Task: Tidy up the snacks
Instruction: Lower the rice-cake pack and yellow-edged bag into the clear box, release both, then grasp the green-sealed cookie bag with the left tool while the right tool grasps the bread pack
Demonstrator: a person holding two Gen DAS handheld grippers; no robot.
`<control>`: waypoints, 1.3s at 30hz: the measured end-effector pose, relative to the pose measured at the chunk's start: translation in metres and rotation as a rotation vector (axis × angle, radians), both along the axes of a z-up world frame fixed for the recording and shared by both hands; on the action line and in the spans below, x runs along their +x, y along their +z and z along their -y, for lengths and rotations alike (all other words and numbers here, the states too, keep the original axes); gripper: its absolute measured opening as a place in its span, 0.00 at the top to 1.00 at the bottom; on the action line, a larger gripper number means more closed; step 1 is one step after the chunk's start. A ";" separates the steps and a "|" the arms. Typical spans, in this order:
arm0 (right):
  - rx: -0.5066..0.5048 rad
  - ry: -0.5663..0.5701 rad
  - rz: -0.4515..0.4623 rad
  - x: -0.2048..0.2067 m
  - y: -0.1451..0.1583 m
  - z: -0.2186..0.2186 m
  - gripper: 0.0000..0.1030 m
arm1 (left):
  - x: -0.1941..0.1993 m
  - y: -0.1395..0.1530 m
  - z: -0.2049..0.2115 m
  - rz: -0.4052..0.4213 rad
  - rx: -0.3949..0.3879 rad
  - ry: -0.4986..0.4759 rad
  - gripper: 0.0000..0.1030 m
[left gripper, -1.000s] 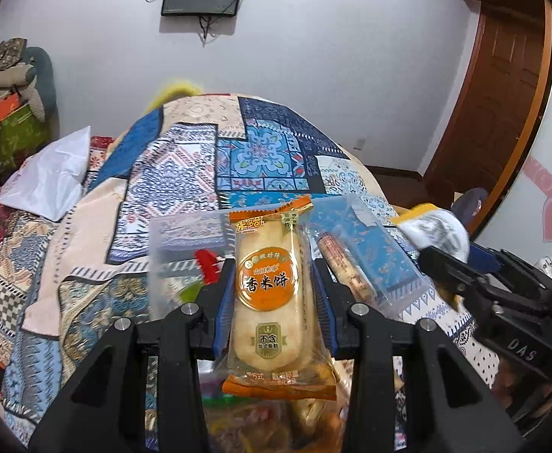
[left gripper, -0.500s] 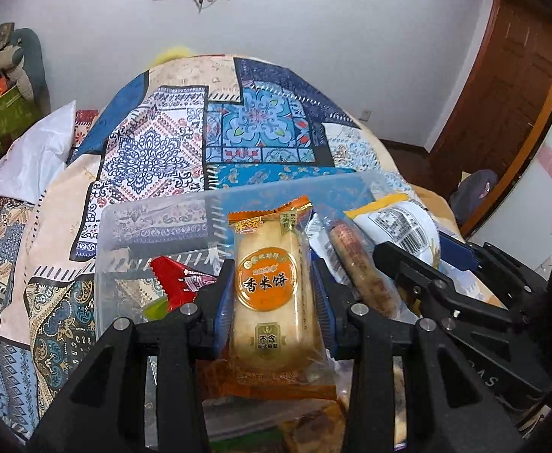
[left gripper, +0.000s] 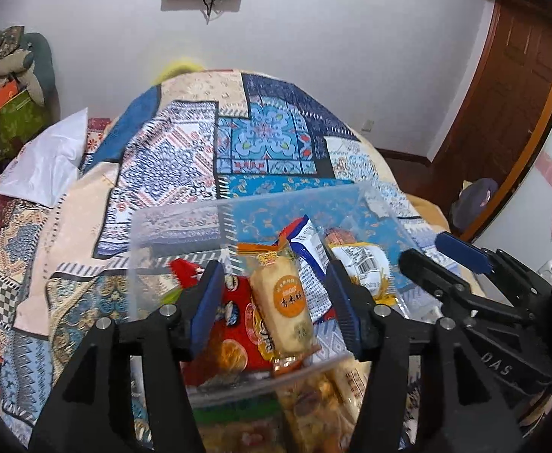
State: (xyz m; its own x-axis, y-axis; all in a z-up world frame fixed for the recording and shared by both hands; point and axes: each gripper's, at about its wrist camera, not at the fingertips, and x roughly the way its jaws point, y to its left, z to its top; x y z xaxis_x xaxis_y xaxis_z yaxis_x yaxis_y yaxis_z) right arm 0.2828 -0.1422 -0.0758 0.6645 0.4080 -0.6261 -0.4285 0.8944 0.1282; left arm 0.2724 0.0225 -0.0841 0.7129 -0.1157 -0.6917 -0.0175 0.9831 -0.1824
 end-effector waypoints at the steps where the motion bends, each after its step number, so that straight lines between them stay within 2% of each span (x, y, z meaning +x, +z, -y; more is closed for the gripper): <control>1: 0.003 -0.002 0.006 -0.004 0.004 0.002 0.44 | -0.006 0.005 -0.002 0.006 -0.001 0.005 0.40; 5: 0.007 0.000 0.031 -0.021 0.018 0.009 0.44 | -0.033 0.020 -0.009 0.036 0.022 0.015 0.36; 9: -0.002 0.000 0.047 -0.041 0.024 0.012 0.38 | -0.062 0.025 -0.017 0.047 0.073 0.026 0.31; 16: -0.036 0.023 0.011 -0.063 0.007 0.013 0.37 | -0.098 -0.001 -0.031 -0.010 0.133 0.044 0.26; 23: -0.086 0.032 -0.083 -0.068 -0.034 0.008 0.37 | -0.098 -0.050 -0.036 -0.139 0.097 0.035 0.26; 27: -0.116 0.039 -0.126 -0.063 -0.053 0.003 0.37 | -0.098 -0.067 -0.031 -0.161 0.103 0.015 0.26; 39: -0.129 0.122 -0.161 -0.063 -0.067 -0.031 0.37 | -0.106 -0.073 -0.023 -0.153 0.058 -0.037 0.24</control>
